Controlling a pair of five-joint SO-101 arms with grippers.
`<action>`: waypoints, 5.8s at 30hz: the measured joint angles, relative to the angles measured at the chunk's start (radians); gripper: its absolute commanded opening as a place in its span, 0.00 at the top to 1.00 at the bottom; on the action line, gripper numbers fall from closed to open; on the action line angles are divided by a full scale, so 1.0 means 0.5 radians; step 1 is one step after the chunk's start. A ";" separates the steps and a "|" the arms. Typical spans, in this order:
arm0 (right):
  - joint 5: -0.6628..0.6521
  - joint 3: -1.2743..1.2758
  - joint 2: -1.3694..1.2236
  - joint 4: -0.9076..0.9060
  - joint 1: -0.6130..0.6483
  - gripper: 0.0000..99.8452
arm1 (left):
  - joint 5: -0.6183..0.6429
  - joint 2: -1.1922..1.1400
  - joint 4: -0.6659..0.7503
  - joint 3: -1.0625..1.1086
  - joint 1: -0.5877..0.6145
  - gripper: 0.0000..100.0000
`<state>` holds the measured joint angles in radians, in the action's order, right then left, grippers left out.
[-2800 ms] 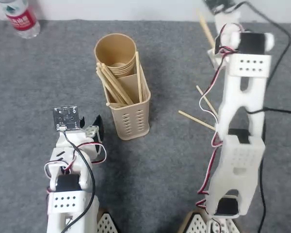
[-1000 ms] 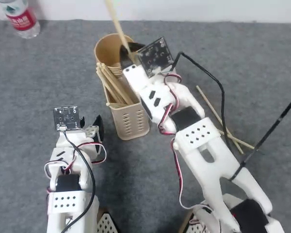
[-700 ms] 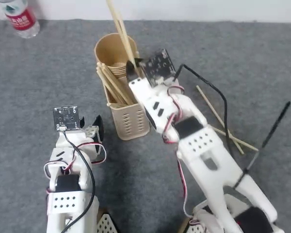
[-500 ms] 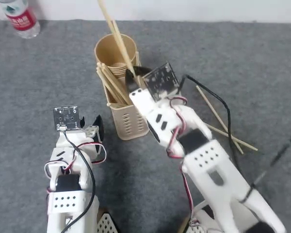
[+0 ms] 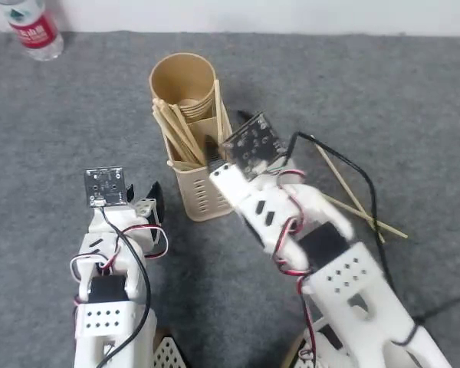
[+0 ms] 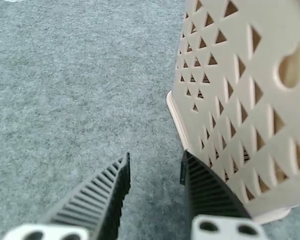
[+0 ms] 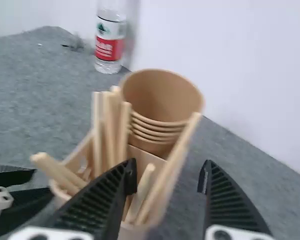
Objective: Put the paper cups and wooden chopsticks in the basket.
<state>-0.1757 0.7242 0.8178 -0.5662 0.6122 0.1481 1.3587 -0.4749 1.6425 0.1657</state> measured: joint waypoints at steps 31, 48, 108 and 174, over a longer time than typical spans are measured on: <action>-1.212 -1.301 -2.341 -1.378 -1.267 0.87 | 0.000 0.000 0.000 0.000 0.000 0.83; -1.261 -1.918 -2.888 -1.587 -1.307 0.95 | 0.000 0.000 0.000 0.000 0.000 0.83; -0.522 -0.423 0.273 -0.408 -0.083 0.99 | 0.000 0.000 0.000 0.000 0.000 0.83; -0.783 -0.884 -2.222 -1.025 -0.991 0.78 | 0.000 0.000 0.000 0.000 0.000 0.83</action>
<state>-0.5669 0.2823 -0.2931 -1.0787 0.1166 0.1481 1.3587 -0.4749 1.6425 0.1657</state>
